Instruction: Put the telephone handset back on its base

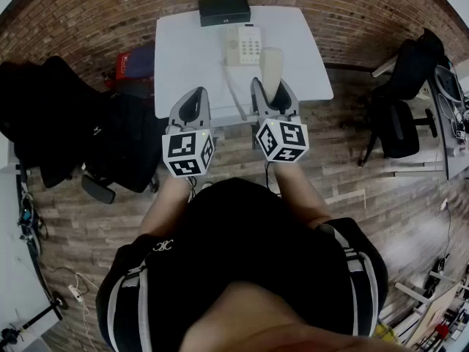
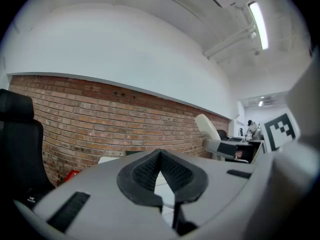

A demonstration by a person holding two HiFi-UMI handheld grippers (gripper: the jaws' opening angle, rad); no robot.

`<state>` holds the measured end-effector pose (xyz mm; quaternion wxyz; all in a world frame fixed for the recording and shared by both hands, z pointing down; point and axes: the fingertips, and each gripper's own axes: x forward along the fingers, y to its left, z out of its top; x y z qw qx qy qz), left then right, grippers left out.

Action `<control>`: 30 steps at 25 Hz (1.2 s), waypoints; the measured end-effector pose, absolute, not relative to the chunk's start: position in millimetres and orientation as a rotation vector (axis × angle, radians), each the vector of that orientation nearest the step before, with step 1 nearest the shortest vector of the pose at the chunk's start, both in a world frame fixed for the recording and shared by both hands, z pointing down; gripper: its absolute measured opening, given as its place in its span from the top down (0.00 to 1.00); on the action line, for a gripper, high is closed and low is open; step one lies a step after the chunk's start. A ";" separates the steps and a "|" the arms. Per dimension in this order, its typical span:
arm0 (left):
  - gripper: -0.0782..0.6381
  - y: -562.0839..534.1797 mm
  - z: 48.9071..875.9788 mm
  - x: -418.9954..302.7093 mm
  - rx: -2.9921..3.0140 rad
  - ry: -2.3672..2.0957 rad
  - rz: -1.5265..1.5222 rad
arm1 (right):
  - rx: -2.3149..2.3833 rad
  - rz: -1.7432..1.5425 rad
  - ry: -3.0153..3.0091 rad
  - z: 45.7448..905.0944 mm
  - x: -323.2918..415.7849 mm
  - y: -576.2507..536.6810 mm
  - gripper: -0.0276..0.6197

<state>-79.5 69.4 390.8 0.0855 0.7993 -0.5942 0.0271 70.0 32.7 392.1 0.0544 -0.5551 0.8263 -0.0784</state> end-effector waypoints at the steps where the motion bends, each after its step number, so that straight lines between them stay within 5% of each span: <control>1: 0.90 69.7 390.8 -79.5 2.386 -1.768 0.082 | -1.688 -0.237 2.511 392.5 68.7 33.0 0.65; 30: 0.90 61.3 411.2 -141.8 2.461 -1.583 0.075 | -1.836 -0.259 2.442 403.5 4.2 36.7 0.65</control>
